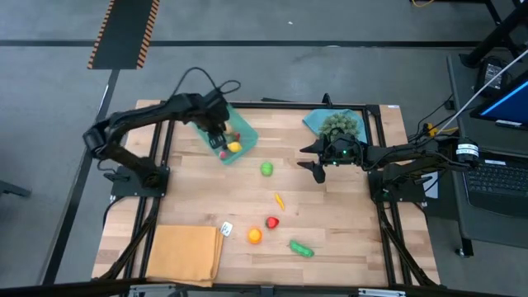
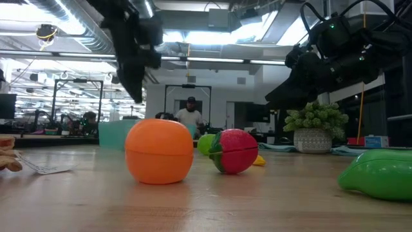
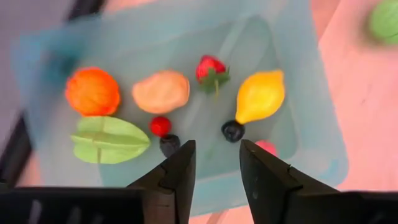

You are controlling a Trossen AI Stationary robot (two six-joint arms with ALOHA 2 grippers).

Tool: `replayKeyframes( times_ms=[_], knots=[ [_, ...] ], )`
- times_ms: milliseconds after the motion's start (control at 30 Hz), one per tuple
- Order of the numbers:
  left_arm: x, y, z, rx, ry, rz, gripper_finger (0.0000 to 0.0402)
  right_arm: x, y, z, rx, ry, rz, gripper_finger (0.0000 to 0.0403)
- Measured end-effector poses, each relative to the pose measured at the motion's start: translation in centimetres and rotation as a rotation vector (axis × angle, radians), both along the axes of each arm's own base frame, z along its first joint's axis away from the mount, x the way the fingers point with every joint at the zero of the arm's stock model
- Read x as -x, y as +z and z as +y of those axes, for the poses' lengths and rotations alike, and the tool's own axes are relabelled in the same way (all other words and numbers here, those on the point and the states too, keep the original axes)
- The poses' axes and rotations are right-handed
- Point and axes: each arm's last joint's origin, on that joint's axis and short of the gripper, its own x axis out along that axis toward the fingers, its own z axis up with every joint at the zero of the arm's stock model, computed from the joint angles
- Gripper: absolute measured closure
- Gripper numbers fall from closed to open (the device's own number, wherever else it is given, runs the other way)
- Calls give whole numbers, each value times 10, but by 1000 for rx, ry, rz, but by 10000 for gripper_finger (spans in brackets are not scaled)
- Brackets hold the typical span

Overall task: Pick and placing Produce into tupperware
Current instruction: Put the green cabbage into the blue bin

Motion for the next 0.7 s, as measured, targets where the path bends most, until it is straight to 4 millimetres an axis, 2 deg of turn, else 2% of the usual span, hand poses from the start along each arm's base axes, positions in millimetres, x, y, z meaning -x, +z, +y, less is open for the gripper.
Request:
replayKeyframes(
  times_ms=[200,333,467,700],
  knots=[
    [17,34,-17,-12,-84,-172,297,0,0,0,17,-6,3,123],
    [23,47,-31,-14,-173,-306,306,0,0,-1,36,-33,6,123],
    [27,39,-46,-55,-272,-433,313,0,1,-2,36,-35,-1,123],
    [32,6,-74,-164,-383,-637,327,0,2,-2,46,-39,-16,123]
  ],
)
